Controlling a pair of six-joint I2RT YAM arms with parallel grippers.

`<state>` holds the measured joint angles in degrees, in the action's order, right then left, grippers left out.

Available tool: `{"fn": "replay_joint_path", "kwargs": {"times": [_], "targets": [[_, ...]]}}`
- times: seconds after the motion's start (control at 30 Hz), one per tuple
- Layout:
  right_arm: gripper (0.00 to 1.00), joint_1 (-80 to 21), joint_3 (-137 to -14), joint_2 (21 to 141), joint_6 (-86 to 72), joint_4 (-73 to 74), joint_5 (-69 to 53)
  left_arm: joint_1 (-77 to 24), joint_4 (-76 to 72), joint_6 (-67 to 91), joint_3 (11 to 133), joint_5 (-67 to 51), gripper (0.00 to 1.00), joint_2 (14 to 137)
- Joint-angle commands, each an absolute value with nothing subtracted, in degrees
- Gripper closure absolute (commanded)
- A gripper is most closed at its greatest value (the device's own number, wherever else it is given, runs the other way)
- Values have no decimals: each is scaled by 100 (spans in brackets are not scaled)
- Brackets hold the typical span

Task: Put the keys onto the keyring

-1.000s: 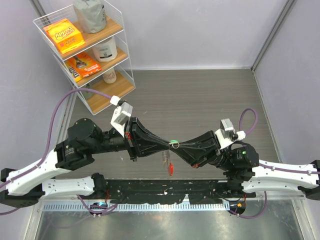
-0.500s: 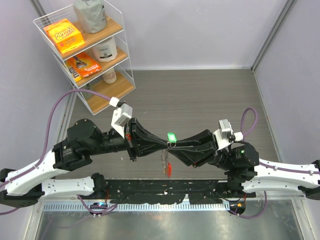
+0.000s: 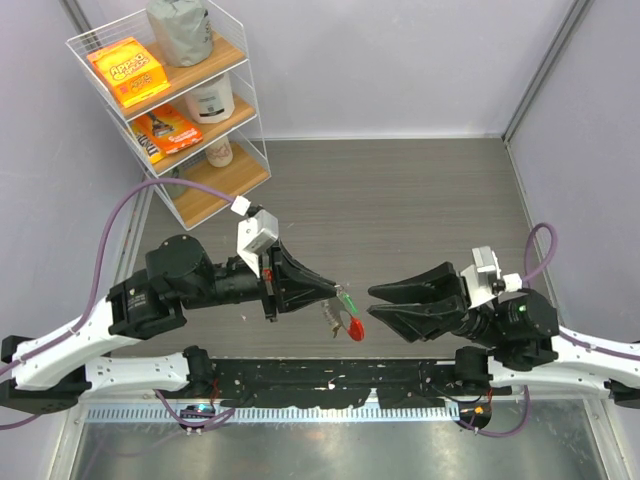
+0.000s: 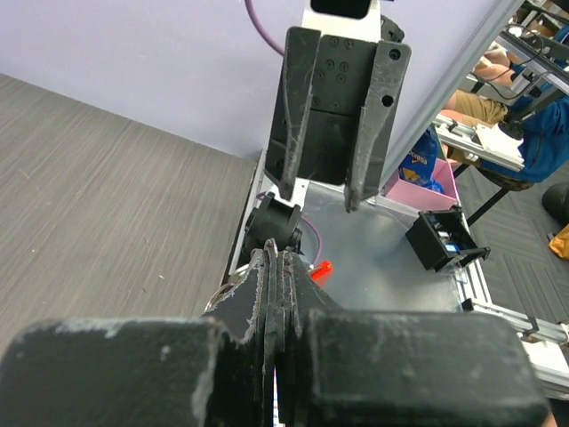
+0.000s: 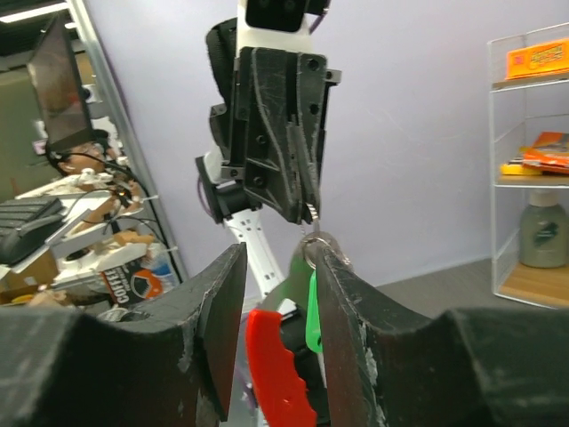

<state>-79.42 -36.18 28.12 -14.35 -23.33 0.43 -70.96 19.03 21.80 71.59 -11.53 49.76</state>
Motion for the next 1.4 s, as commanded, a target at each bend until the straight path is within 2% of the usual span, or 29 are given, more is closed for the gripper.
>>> {"fn": "replay_joint_path", "kwargs": {"times": [0.0,0.23,0.6,0.87,1.0,1.37], "targets": [[57,-7972,-4016,2540,-898,-1214,623,-7110,1872,2004,7506,-1265,100,5001],[56,-7972,-4824,2899,-379,-274,449,-7102,1837,1828,7497,-1722,100,5036],[56,-7980,-5976,3884,-35,650,-746,-7102,326,2091,6715,-2618,100,4755],[56,-7972,-6328,4025,114,949,-1292,-7102,-606,2294,6215,-2760,100,4465],[60,-7972,-6372,4043,27,923,-1336,-7110,-1036,2399,5986,-2716,100,4369],[60,-7972,-6451,4280,-149,686,-1283,-7110,-1494,2461,5669,-2505,100,4263]]}}
